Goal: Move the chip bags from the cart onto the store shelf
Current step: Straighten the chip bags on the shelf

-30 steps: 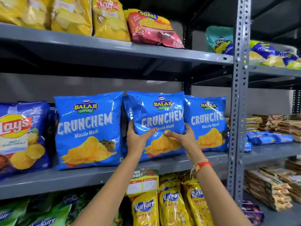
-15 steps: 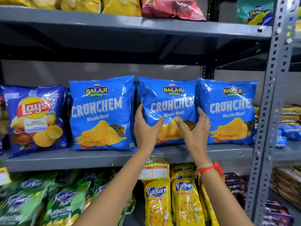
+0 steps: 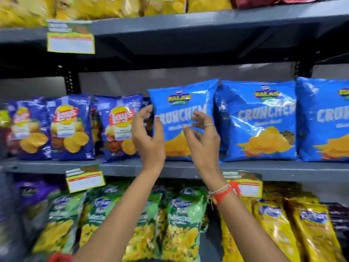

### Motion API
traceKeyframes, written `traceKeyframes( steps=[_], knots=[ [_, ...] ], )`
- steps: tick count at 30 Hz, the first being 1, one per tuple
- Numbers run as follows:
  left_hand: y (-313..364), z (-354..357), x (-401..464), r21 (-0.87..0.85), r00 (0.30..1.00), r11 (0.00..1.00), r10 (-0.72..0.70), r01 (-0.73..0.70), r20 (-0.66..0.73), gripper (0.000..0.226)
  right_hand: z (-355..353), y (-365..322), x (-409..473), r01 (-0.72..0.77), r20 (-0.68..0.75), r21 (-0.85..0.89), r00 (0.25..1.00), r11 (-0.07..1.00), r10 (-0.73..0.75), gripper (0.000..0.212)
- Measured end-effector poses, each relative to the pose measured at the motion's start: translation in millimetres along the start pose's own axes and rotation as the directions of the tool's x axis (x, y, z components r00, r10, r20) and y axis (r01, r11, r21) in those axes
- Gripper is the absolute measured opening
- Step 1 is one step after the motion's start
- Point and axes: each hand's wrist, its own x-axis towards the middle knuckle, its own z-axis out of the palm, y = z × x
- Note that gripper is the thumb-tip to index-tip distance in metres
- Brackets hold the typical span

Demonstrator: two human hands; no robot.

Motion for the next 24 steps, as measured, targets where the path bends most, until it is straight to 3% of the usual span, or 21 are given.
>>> traceKeyframes(
  steps=[4,7,11,14,17,20,21,24],
  knots=[
    [-28,-57,30,0.163,0.996,0.986,-0.02,0.033,-0.082,0.043,73,-2,-21,-0.04,0.161,0.056,0.986,0.998,0.031,0.047],
    [-49,-86,45,0.184,0.981,0.964,-0.188,0.192,-0.038,0.056,118,1,-28,-0.047,0.258,-0.003,0.965,0.999,0.046,0.055],
    [-66,-105,56,0.24,0.908,0.885,-0.418,0.4,0.031,0.062,151,19,-29,-0.018,0.263,-0.221,0.962,0.975,0.077,0.066],
    [-76,-107,56,0.219,0.818,0.814,-0.566,0.537,0.099,0.062,164,33,-28,-0.115,0.266,-0.316,0.942,0.942,0.204,0.078],
    [-84,-105,57,0.156,0.748,0.769,-0.64,0.62,0.176,0.077,169,40,-27,-0.231,0.259,-0.296,0.915,0.927,0.311,0.082],
    [-99,-105,63,0.136,0.731,0.753,-0.657,0.643,0.181,0.086,170,42,-26,-0.241,0.232,-0.308,0.919,0.92,0.318,0.077],
    [-104,-107,67,0.141,0.719,0.74,-0.673,0.658,0.173,0.085,170,42,-27,-0.236,0.231,-0.312,0.921,0.92,0.315,0.075],
    [-104,-111,80,0.108,0.714,0.733,-0.679,0.672,0.169,0.055,173,42,-30,-0.207,0.269,-0.311,0.917,0.928,0.295,0.073]
  ],
)
